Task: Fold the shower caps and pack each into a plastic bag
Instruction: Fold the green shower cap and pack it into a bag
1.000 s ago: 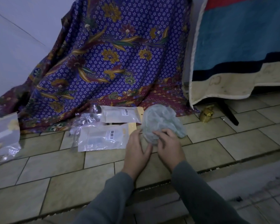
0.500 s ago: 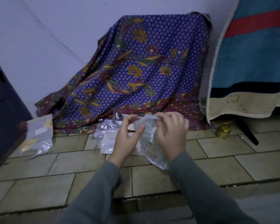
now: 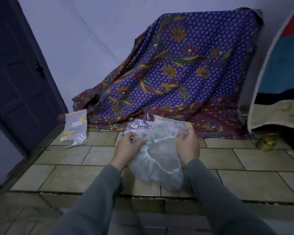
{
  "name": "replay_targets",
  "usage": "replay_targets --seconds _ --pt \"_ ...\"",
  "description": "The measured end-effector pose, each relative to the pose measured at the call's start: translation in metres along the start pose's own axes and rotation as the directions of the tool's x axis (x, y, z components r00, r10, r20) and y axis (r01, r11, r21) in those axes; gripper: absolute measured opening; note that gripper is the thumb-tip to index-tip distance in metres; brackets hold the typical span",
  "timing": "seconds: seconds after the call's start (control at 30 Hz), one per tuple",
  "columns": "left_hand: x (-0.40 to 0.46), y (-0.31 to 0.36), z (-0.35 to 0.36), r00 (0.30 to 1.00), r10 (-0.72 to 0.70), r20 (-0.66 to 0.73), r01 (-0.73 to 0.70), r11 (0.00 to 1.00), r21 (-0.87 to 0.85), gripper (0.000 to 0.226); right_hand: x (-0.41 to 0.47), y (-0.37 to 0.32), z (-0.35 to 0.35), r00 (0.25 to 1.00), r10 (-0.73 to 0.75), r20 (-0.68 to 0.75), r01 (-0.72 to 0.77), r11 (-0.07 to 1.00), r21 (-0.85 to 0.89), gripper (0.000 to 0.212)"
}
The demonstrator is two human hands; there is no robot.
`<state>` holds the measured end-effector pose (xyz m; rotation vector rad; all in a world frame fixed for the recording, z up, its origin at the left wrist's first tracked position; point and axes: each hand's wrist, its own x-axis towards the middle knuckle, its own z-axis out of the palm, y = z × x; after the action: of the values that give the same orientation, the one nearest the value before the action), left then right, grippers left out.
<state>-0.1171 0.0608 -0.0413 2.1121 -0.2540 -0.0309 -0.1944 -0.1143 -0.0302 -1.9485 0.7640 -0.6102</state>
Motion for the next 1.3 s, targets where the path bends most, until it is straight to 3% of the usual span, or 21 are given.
replay_targets --seconds 0.07,0.1,0.17,0.2,0.27,0.3,0.4,0.5,0.57,0.63,0.73,0.83,0.9,1.0,1.13,1.3 --pt "0.007 -0.011 -0.016 1.0 -0.008 0.003 0.008 0.996 0.084 0.038 0.0 0.007 0.009 0.991 0.006 0.137 0.035 0.953 -0.301 0.028" --pt "0.011 -0.016 -0.023 0.999 -0.006 0.036 0.002 0.995 0.099 0.04 -0.001 0.006 0.014 0.979 -0.029 0.201 0.103 0.924 -0.369 0.042" --pt "0.017 -0.022 -0.037 0.991 0.031 0.133 -0.045 0.994 0.105 0.039 -0.003 -0.006 0.024 0.909 -0.221 0.353 0.329 0.9 -0.284 0.068" --pt "0.021 -0.024 -0.043 0.981 0.057 0.183 -0.078 0.991 0.109 0.038 -0.005 -0.016 0.028 0.837 -0.32 0.443 0.442 0.874 -0.204 0.072" --pt "0.026 -0.021 -0.054 0.961 0.119 0.248 -0.152 0.981 0.12 0.038 -0.006 -0.033 0.041 0.696 -0.398 0.597 0.571 0.811 -0.125 0.064" --pt "0.028 -0.02 -0.06 0.956 0.15 0.25 -0.187 0.974 0.13 0.039 -0.005 -0.039 0.049 0.667 -0.383 0.639 0.59 0.795 -0.139 0.055" --pt "0.03 -0.023 -0.077 0.979 0.15 0.14 -0.174 0.968 0.179 0.042 -0.004 -0.046 0.076 0.762 -0.264 0.591 0.473 0.851 -0.23 0.051" --pt "0.033 -0.041 -0.097 0.999 -0.003 0.046 -0.008 0.972 0.233 0.06 -0.009 -0.046 0.1 0.874 -0.157 0.459 0.238 0.963 -0.124 0.054" --pt "0.037 -0.055 -0.105 0.993 -0.097 0.063 0.075 0.954 0.292 0.07 -0.015 -0.042 0.118 0.884 -0.069 0.463 0.098 0.994 -0.039 0.057" --pt "0.037 -0.064 -0.105 0.984 -0.163 0.069 0.138 0.951 0.275 0.058 -0.019 -0.032 0.136 0.876 -0.017 0.481 0.03 0.999 -0.019 0.048" --pt "0.033 -0.075 -0.097 0.988 -0.153 -0.021 0.153 0.942 0.298 0.032 -0.019 -0.016 0.153 0.893 0.01 0.45 0.032 0.996 -0.086 0.037" --pt "0.033 -0.084 -0.088 0.989 -0.123 -0.081 0.144 0.914 0.38 0.038 -0.011 -0.004 0.153 0.935 -0.012 0.355 0.126 0.945 -0.301 0.035" --pt "0.038 -0.088 -0.082 0.991 -0.119 -0.064 0.133 0.94 0.314 0.038 -0.007 -0.002 0.15 0.945 -0.065 0.319 0.198 0.894 -0.402 0.03" --pt "0.049 -0.087 -0.081 0.995 -0.094 0.016 0.093 0.994 0.051 0.025 -0.002 -0.004 0.147 0.934 -0.17 0.313 0.274 0.906 -0.324 0.033" --pt "0.06 -0.083 -0.098 0.999 0.017 0.047 -0.018 0.999 0.038 0.012 0.009 -0.023 0.148 0.858 -0.246 0.45 0.356 0.917 -0.178 0.035" --pt "0.062 -0.103 -0.105 0.989 -0.098 -0.112 0.107 0.991 0.077 0.015 0.006 -0.023 0.161 0.929 -0.103 0.356 0.202 0.946 -0.253 0.043"
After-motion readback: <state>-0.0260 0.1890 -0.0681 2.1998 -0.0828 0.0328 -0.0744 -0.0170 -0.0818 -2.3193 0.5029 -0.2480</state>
